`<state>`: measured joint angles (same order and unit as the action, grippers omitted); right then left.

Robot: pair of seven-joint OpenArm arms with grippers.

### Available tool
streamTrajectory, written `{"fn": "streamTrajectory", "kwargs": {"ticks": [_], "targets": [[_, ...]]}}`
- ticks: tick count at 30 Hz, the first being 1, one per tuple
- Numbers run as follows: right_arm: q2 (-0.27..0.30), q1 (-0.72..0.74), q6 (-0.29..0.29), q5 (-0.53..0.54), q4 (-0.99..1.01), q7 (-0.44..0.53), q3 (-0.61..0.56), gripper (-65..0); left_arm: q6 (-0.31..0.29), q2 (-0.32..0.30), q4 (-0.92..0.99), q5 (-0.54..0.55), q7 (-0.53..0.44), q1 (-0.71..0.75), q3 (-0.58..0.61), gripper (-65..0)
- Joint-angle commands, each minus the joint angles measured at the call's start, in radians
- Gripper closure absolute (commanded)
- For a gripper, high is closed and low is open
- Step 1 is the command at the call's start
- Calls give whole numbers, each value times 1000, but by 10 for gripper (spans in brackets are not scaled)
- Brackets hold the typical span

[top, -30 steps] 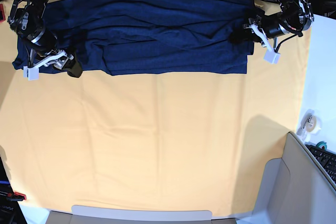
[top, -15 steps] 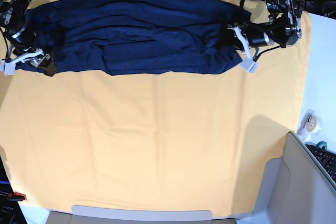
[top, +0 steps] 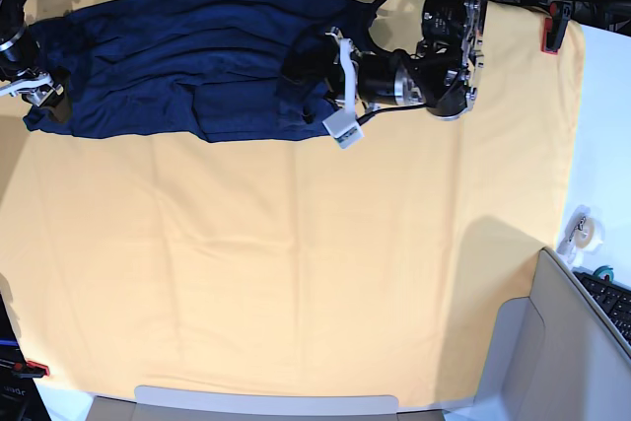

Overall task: Fold the T-shirt properly
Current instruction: 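Fold the gripped shirt end toward the middle with the left gripper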

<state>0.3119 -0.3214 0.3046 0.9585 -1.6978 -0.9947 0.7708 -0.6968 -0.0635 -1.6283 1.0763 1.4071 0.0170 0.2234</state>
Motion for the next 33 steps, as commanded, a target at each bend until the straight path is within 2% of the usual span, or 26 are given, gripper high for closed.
{"fn": "streamTrajectory", "kwargs": {"ticks": [1, 4, 10, 16, 22, 33], "targets": [[20, -2, 14, 15, -2, 20, 17, -459, -1, 11, -7, 26, -28, -25, 23, 0], [20, -5, 14, 15, 32, 20, 42, -459, -1, 9, 29, 26, -53, -55, 67, 0], [22, -3, 14, 17, 121, 20, 60, -459, -1, 23, 115, 26, -81, -113, 78, 0], [16, -2, 14, 17, 135, 20, 60, -459, -1, 49, 121, 26, -90, -165, 187, 0], [14, -3, 14, 18, 133, 20, 59, -459, -1, 60, 122, 26, -167, -193, 291, 0], [11, -6, 14, 18, 135, 20, 52, -459, -1, 54, 158, 25, -242, -219, 241, 0]]}}
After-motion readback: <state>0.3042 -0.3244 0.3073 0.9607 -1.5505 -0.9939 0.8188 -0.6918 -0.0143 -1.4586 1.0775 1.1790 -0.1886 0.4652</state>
